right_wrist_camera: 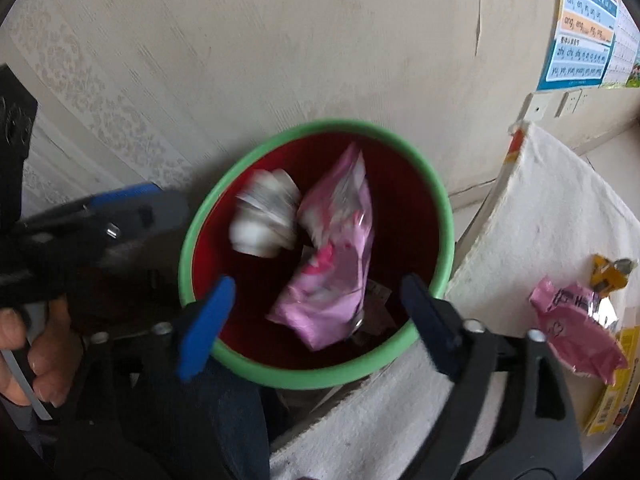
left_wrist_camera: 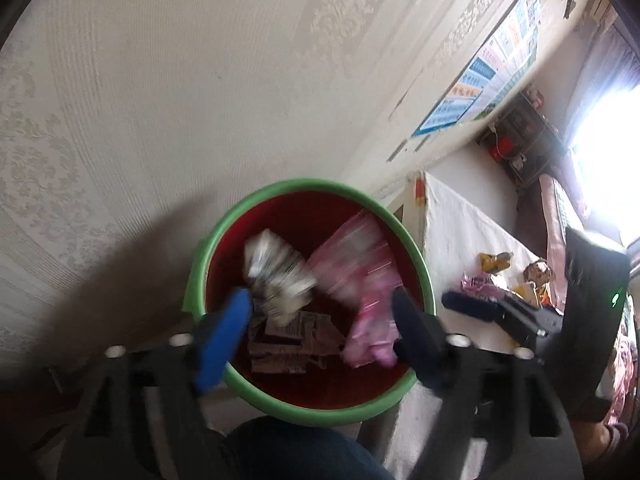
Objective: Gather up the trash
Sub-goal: 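Carry both items over the red bucket and open both tools to drop them, then move both tools back over the table of trash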
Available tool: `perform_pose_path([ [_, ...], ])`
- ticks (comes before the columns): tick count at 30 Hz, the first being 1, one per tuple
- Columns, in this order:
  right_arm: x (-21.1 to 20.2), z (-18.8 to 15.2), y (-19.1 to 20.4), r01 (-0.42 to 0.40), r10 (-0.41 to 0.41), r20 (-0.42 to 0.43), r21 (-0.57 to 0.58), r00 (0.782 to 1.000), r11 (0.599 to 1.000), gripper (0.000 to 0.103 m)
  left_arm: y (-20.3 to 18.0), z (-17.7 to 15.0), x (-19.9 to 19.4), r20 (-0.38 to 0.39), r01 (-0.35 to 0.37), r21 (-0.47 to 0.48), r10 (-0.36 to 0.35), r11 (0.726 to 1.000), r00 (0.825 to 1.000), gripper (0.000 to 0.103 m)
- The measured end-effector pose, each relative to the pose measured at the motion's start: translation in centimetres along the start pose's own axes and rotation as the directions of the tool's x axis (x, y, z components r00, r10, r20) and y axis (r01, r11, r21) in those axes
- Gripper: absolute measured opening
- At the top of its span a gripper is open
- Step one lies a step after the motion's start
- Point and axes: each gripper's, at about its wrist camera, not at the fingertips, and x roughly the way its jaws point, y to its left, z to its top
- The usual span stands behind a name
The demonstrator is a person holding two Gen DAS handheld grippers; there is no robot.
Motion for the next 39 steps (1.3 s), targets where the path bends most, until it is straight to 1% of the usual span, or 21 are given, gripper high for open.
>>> perform_pose_path([
  [1, -0.2, -0.2, -0.1, -0.001, 0.001, 0.006, 0.006, 1.0, 1.0, 0.09, 0.1, -0.1, 0.0, 0.002, -0.001, -0.008, 0.001, 1.0, 1.0, 0.082],
  [3, -0.6, -0.5, -0.2, -0.001, 0.001, 0.011, 0.013, 1.0, 1.0, 0.092, 0.2, -0.1, 0.1, 0.004, -0.007, -0.022, 0.008, 1.0, 1.0, 0.084],
  [5, -1.3, -0.8, -0.4, 0.016, -0.017, 0.023, 0.01, 1.0, 1.0, 0.094, 0.6, -0.3, 0.2, 0.007, -0.009, -0.048, 0.009, 0.999, 1.0, 0.088],
  [6, -1.7, -1.1, -0.4, 0.027, -0.027, 0.032, 0.007, 0.999, 1.0, 0.096, 0.7, -0.4, 0.2, 0.009, -0.01, -0.056, 0.011, 0.998, 1.0, 0.092],
  [7, -2.3, -1.2, -0.6, 0.042, -0.042, 0.041, 0.008, 0.998, 0.999, 0.097, 0.6, -0.5, 0.1, 0.014, -0.025, -0.062, 0.026, 0.998, 1.0, 0.095],
  [9, -3.5, -1.8, -1.1, 0.064, -0.066, 0.064, 0.026, 0.996, 0.998, 0.098, 0.5, -0.8, 0.1, 0.019, -0.047, -0.058, 0.049, 0.997, 0.999, 0.095],
  [11, -4.7, -2.8, -1.9, 0.083, -0.087, 0.08, 0.053, 0.993, 0.995, 0.098, -0.2, -1.1, 0.3, 0.013, -0.045, -0.042, 0.046, 0.998, 0.999, 0.095],
  [14, -6.5, -4.4, -3.3, 0.116, -0.125, 0.097, 0.095, 0.987, 0.989, 0.098, -2.3, -1.6, 0.6, 0.007, -0.04, 0.009, 0.04, 0.999, 0.999, 0.095],
  [19, -9.2, -8.2, -7.2, 0.169, -0.195, 0.106, 0.216, 0.975, 0.962, 0.098, -6.5, -2.9, 0.8, 0.004, 0.021, 0.086, -0.022, 0.996, 1.0, 0.095],
  [25, -12.6, -13.0, -11.7, 0.237, -0.278, 0.095, 0.31, 0.956, 0.921, 0.098, -12.2, -4.2, 1.5, -0.021, 0.089, 0.166, -0.086, 0.982, 0.996, 0.095],
  [28, -14.7, -14.6, -13.8, 0.268, -0.322, 0.106, 0.353, 0.941, 0.896, 0.098, -15.0, -5.0, 1.9, -0.047, 0.121, 0.208, -0.114, 0.971, 0.992, 0.095],
  [34, -18.1, -16.8, -17.1, 0.298, -0.387, 0.133, 0.432, 0.912, 0.851, 0.098, -18.8, -5.9, 2.9, -0.08, 0.141, 0.272, -0.124, 0.952, 0.989, 0.095],
  [37, -19.4, -17.8, -18.6, 0.315, -0.415, 0.135, 0.458, 0.9, 0.831, 0.098, -20.7, -6.1, 3.3, -0.079, 0.128, 0.336, -0.107, 0.933, 0.991, 0.095],
  [39, -19.8, -18.3, -19.7, 0.322, -0.429, 0.129, 0.482, 0.894, 0.815, 0.098, -21.5, -6.1, 3.6, -0.09, 0.132, 0.358, -0.107, 0.924, 0.99, 0.095],
])
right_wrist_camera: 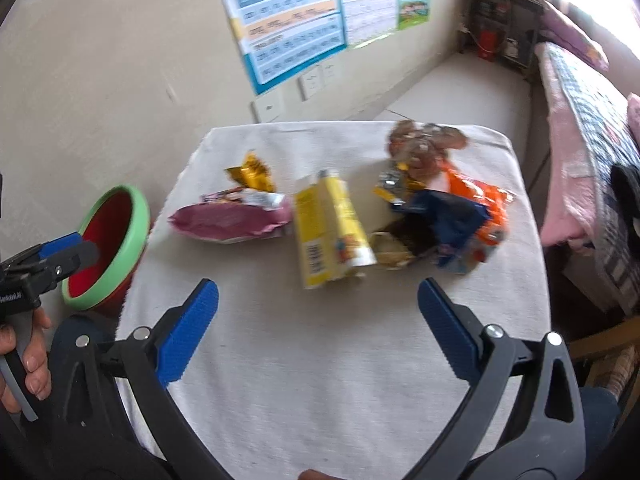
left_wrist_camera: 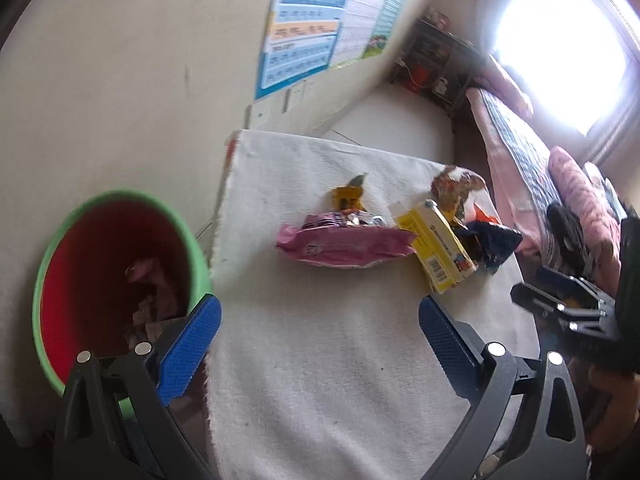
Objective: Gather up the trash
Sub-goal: 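Move both tools back over the table of trash, then grasp the gold-black wrapper with the left tool while the right tool grasps the blue wrapper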
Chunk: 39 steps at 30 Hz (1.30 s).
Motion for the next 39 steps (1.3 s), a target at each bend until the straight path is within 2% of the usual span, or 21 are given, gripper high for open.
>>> perform_pose_path([
  [14, 0.3, 1.5, -5.7, 0.053, -0.054, 0.011, 0.079, 0.998, 0.995, 0.098, -1.4, 1.6, 3.3, -0.051, 0.013, 0.024, -0.011, 1.0, 0.999, 0.095],
  [24, 2.4, 2.5, -6.7, 0.049, -0.049, -0.004, 0.094, 0.999, 0.994, 0.098, -2.6, 3.0, 6.3, -0.079, 0.032, 0.053, -0.027, 0.998, 0.997, 0.094],
  [31, 4.1, 3.0, -7.7, 0.055, -0.052, -0.028, 0.112, 0.998, 0.992, 0.097, -2.8, 4.3, 9.2, -0.118, 0.044, 0.061, -0.037, 0.997, 0.992, 0.089],
  [39, 5.8, 3.8, -8.1, 0.046, -0.041, -0.043, 0.126, 0.998, 0.991, 0.089, -3.5, 7.1, 12.1, -0.13, 0.047, 0.04, -0.042, 0.998, 0.991, 0.085],
])
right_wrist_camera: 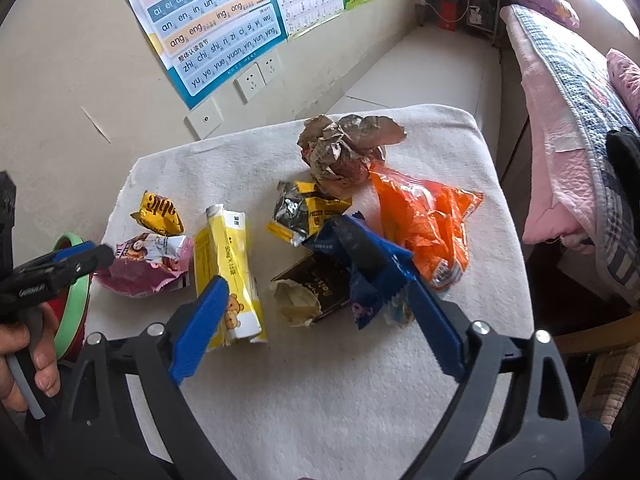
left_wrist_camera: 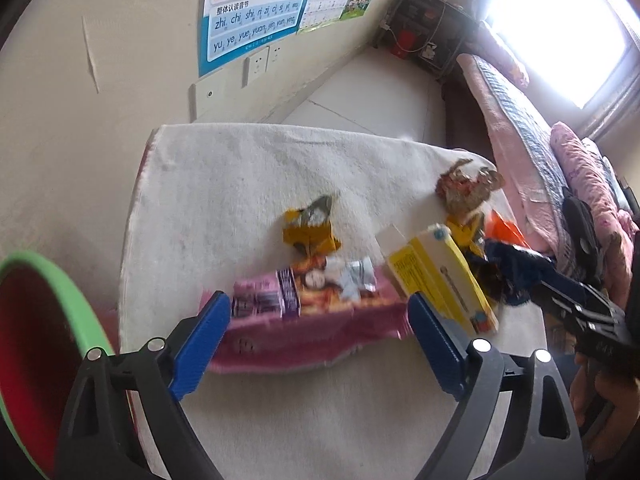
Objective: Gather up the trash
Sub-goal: 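Grasp the gold-black wrapper with the left tool while the right tool grasps the blue wrapper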
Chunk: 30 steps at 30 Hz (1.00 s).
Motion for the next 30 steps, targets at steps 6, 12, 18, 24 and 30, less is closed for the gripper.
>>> perform_pose_path([
  [6, 1.1, 0.8, 0.1, 0.002, -0.002, -0.002, -0.003, 1.0, 1.0, 0.084, 0.3, 1.8, 3.2, -0.042, -0.008, -0.048, 0.006, 0.999, 0.999, 0.074],
  [12, 2.7, 1.4, -0.3, 0.007, -0.007, -0.026, -0.005, 1.0, 1.0, 0.072, 0.4, 2.9, 6.1, -0.087, -0.014, -0.066, 0.008, 0.998, 0.996, 0.056],
  [18, 3.6, 1.3, -1.1, 0.009, -0.008, -0.047, 0.014, 0.999, 1.0, 0.045, 0.5, 3.2, 7.2, -0.103, -0.007, -0.059, 0.001, 0.998, 0.995, 0.024],
  [24, 3.4, 0.9, -1.8, 0.002, 0.0, -0.056, 0.028, 0.998, 1.0, 0.015, 0.4, 3.0, 5.9, -0.06, -0.016, -0.041, 0.013, 0.999, 0.998, 0.02],
  [30, 2.4, 0.4, -1.9, -0.003, 0.005, -0.046, 0.024, 0.999, 1.0, 0.009, 0.3, 2.7, 3.6, -0.012, -0.026, -0.021, 0.026, 0.999, 1.0, 0.018],
])
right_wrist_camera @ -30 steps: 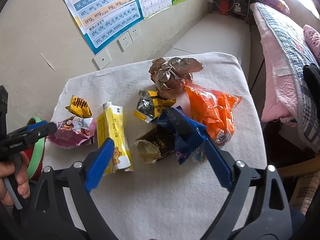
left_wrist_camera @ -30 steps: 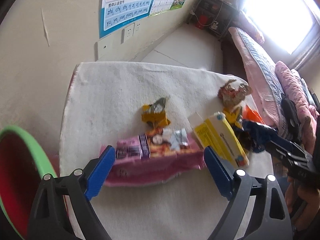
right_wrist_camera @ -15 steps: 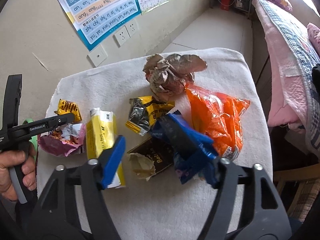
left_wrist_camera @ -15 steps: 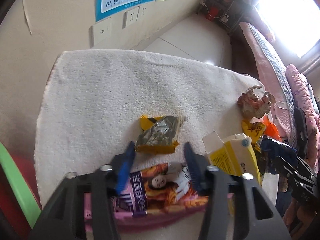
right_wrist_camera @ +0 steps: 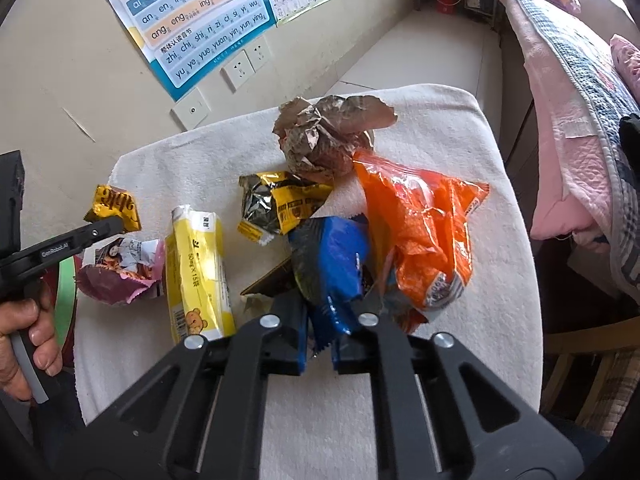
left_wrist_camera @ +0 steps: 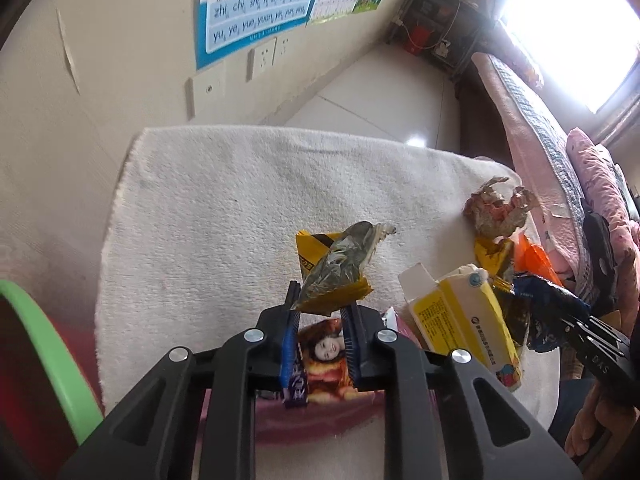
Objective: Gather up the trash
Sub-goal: 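Grasp the gold-black wrapper with the left tool while the right tool grasps the blue wrapper, then carry both wrappers over the red bucket and open both tools to drop them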
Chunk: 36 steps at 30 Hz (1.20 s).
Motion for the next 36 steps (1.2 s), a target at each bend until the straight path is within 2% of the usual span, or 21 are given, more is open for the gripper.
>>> perform_pose_path([
  [11, -4.2, -1.0, 0.7, 0.0, 0.0, 0.08, -0.005, 0.997, 1.0, 0.009, -0.3, -2.2, -4.4, 0.04, 0.031, -0.005, -0.031, 1.0, 0.999, 0.018],
  [21, -6.9, -2.5, 2.5, -0.008, 0.012, 0.105, -0.04, 0.994, 0.999, 0.009, -0.9, -5.6, -7.5, 0.048, 0.051, 0.019, -0.052, 0.999, 0.998, 0.018],
  [36, -8.4, -4.2, 8.6, -0.059, 0.076, 0.118, -0.136, 0.99, 0.989, 0.009, 2.4, -9.8, -12.6, 0.094, 0.019, -0.02, -0.017, 1.0, 0.995, 0.018],
])
